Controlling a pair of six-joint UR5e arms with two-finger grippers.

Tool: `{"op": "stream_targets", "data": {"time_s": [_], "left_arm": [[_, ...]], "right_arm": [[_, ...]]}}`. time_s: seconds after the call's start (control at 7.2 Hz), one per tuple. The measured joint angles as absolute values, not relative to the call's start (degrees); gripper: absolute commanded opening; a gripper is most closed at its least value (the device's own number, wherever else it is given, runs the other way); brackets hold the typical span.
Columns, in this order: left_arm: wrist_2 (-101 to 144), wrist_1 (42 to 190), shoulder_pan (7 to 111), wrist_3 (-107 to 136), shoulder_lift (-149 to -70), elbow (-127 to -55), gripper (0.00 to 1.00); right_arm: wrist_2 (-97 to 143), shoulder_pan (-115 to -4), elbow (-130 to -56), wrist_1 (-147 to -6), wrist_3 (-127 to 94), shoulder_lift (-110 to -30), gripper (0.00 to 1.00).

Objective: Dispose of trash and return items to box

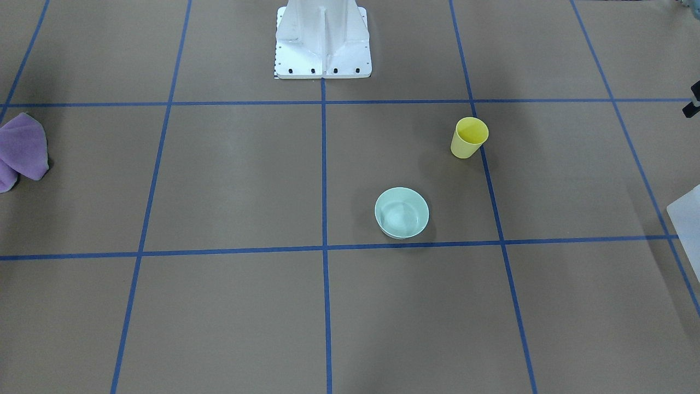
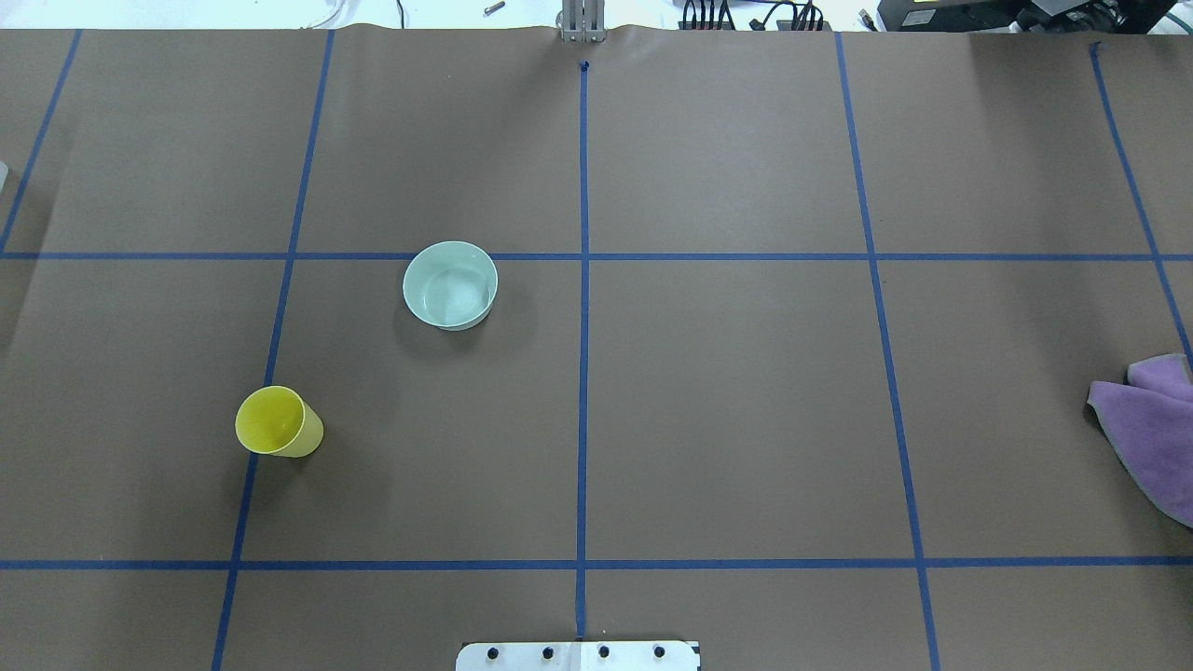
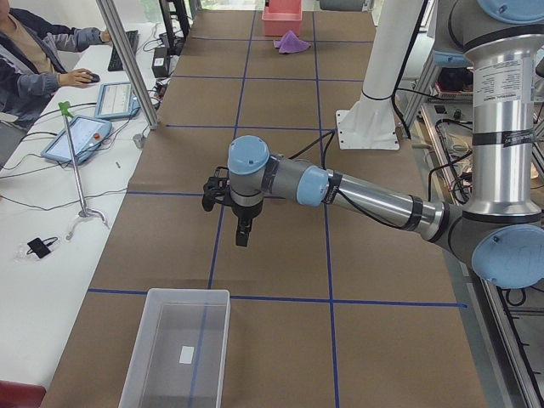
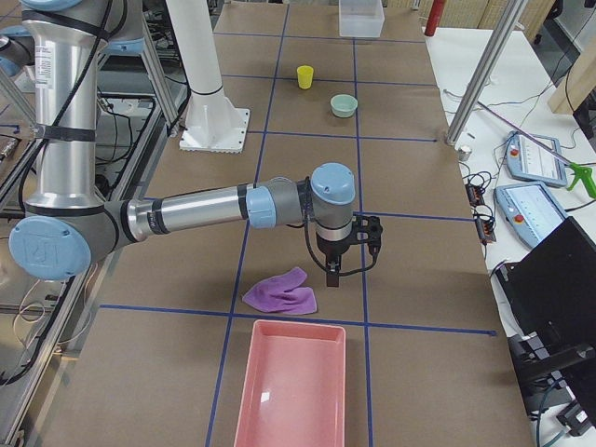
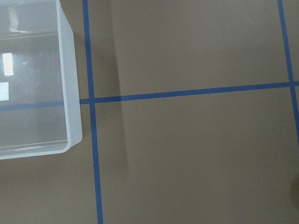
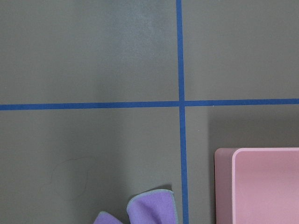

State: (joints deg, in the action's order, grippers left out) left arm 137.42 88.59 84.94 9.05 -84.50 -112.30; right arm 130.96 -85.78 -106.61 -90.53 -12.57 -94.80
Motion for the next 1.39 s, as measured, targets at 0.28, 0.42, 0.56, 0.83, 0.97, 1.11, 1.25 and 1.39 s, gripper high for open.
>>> {"op": "stream_targets", "data": {"time_s": [0.28, 0.42, 0.56, 0.83, 0.97, 1.11, 1.25, 1.39], "left_arm": [[137.44, 88.42, 85.01, 9.09, -84.35, -113.43, 0.99], [137.45, 88.36, 85.03, 9.07, -84.32, -113.83, 0.99], [137.46, 88.36, 84.97, 9.06, -84.33, -114.04, 0.99], [137.4, 88.43, 84.72, 9.05, -84.5, -114.24, 0.99], [137.38, 88.47, 84.57, 9.05, -84.53, -114.41, 0.99], [137.35, 88.48, 84.51, 9.05, -84.55, -114.45, 0.99], [137.33, 88.45, 84.48, 9.09, -84.55, -114.45, 0.99], [137.34, 88.41, 84.41, 9.21, -84.58, -114.44, 0.99]], "right_arm": [[130.96, -85.78, -106.61, -90.53, -12.57, -94.8, 1.0], [130.96, -85.78, -106.61, -90.53, -12.57, -94.82, 1.0], [130.96, -85.78, -106.61, -90.53, -12.57, -94.83, 1.0], [130.96, -85.72, -106.56, -90.49, -12.57, -94.89, 1.0], [130.96, -85.55, -106.43, -90.34, -12.57, -95.04, 1.0], [130.96, -85.22, -106.36, -90.19, -12.57, -95.23, 1.0], [130.98, -84.55, -106.31, -90.11, -12.64, -95.5, 1.0], [131.1, -83.03, -106.28, -90.05, -13.19, -95.99, 1.0]]}}
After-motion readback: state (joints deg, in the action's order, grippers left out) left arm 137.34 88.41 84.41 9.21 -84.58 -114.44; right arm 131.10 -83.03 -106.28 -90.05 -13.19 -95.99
